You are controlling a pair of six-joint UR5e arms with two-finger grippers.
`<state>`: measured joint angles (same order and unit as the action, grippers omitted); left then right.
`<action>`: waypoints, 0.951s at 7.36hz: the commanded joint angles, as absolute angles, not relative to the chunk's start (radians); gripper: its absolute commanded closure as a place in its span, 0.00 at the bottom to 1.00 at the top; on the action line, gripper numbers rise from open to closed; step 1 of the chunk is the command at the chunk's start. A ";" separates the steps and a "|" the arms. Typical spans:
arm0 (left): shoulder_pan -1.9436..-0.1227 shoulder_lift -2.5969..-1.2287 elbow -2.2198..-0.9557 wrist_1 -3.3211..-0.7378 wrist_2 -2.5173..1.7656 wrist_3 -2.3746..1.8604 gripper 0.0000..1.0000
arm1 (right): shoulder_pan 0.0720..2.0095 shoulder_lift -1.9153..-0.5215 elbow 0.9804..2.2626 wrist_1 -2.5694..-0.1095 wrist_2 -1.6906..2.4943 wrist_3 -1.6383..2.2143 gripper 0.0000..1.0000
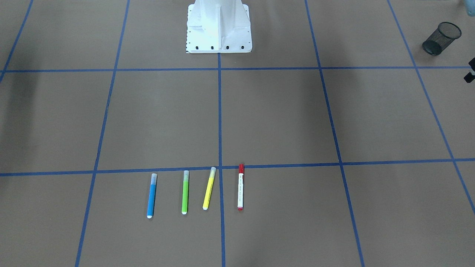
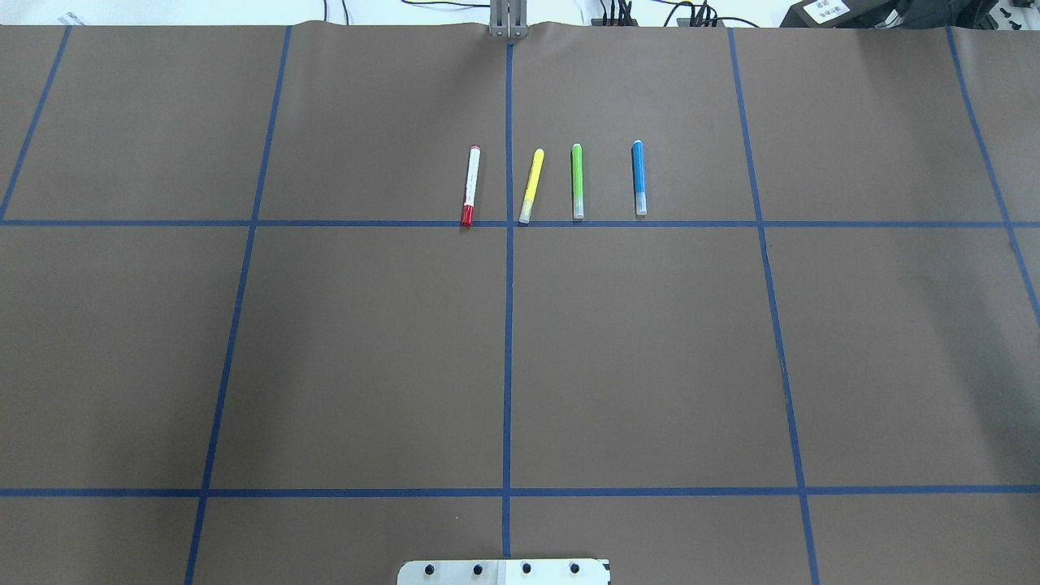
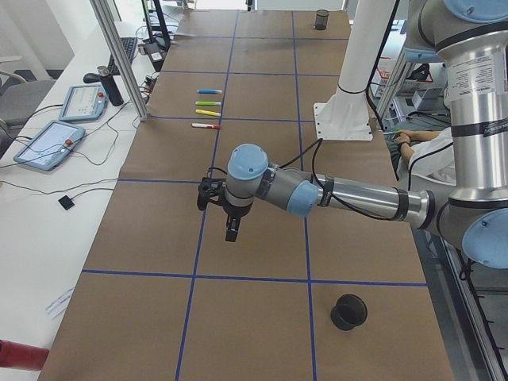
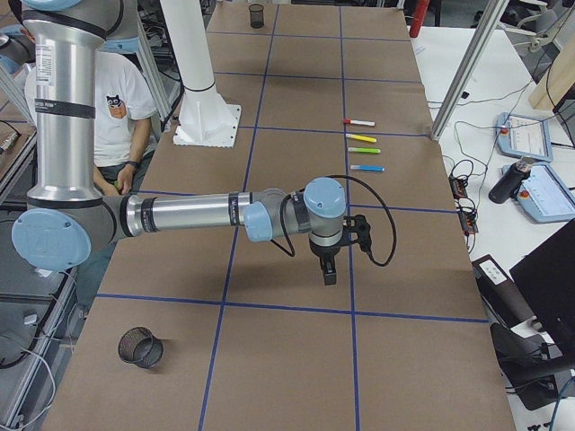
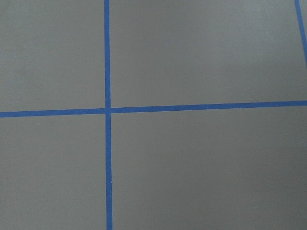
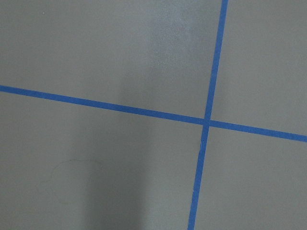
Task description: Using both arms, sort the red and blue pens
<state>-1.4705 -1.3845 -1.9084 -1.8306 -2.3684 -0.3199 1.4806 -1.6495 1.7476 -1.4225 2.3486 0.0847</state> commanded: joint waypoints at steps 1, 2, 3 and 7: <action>-1.470 -1.385 -1.911 -1.833 -2.370 -0.319 0.00 | 1.480 -1.651 1.747 -1.420 2.353 0.092 0.00; -1.470 -1.385 -1.907 -1.832 -2.381 -0.318 0.00 | 1.480 -1.651 1.749 -1.420 2.353 0.091 0.00; -1.468 -1.397 -1.905 -1.829 -2.385 -0.333 0.00 | 1.479 -1.651 1.749 -1.420 2.353 0.091 0.00; -1.301 -1.524 -1.908 -1.824 -2.399 -0.527 0.00 | 1.479 -1.673 1.755 -1.419 2.398 0.092 0.00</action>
